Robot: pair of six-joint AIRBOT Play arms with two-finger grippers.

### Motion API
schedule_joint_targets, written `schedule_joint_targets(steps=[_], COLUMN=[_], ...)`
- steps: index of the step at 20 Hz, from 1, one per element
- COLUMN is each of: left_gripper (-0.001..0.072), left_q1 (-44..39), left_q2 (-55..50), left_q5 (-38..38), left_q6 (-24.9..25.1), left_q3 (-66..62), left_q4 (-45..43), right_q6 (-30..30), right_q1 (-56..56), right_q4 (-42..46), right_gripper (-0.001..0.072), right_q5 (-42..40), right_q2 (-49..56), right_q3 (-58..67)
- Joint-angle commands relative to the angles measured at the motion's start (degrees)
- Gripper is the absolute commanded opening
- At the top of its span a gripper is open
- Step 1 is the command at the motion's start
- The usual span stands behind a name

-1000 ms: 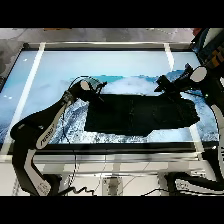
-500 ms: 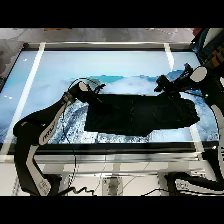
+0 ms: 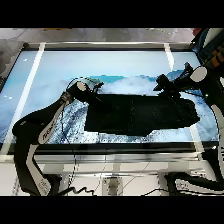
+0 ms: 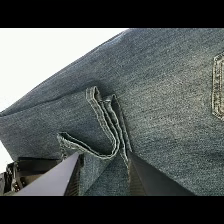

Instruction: Fold the clothes and pants, and hang the long-sleeved shirts on hangers.

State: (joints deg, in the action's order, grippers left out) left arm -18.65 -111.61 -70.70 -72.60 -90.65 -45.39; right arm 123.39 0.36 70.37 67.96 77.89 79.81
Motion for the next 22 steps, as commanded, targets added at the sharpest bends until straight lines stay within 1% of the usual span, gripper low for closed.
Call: schedule_joint_targets(steps=[1,3,5,6,7,8,11,13,17,20,22], left_gripper=[0.0494,0.0493,0.049,0.0459,0.0356,0.0338,0.0329,0.0329,0.033,0.033,0.0329], left_q1=[-0.35,-1.18,-2.58,-3.48,-4.42,-5.22,-7.67,-9.46,-12.41,-12.48,-10.78], left_q2=[-0.76,-1.64,-2.14,-2.29,-2.29,-2.25,-2.25,-2.25,-2.23,-1.97,-0.85], left_q5=[-1.57,-3.19,-4.11,-4.85,-5.35,-5.86,-8.52,-9.86,-10.6,-11.28,-11.65], left_q6=[1.53,3.1,3.39,4.35,5.33,5.95,8.66,8.98,9.03,9.92,10.12], left_q3=[0.04,0.04,0.04,0.04,0.04,0.04,0.04,0.04,0.04,0.02,0.02], left_q4=[4.98,8.72,9.07,9.49,9.73,10.25,14.95,16.85,17.29,19.08,18.86], right_q6=[-0.02,-0.02,-0.02,-0.02,-0.02,-0.04,-0.02,-0.02,-0.09,-1.68,-2.71], right_q1=[0.04,0.07,0.07,0.04,0.04,0.07,0.07,0.07,0.07,0.07,0.04], right_q4=[-0.07,-0.11,-0.26,-0.59,-1.03,-1.36,-1.4,-1.42,-1.4,-1.18,0.07], right_gripper=[0.031,0.031,0.031,0.031,0.031,0.031,0.031,0.031,0.031,0.031,0.031], right_q5=[-0.07,-0.04,0.02,0.11,0.15,0.15,0.13,0.22,1.55,3.15,3.32], right_q2=[-0.02,-0.02,-0.02,-0.02,-0.02,-0.02,-0.02,-0.02,-0.02,-0.02,-0.02], right_q3=[0.0,0.0,0.0,0.0,0.0,0.0,0.0,0.0,0.0,0.0,-0.02])
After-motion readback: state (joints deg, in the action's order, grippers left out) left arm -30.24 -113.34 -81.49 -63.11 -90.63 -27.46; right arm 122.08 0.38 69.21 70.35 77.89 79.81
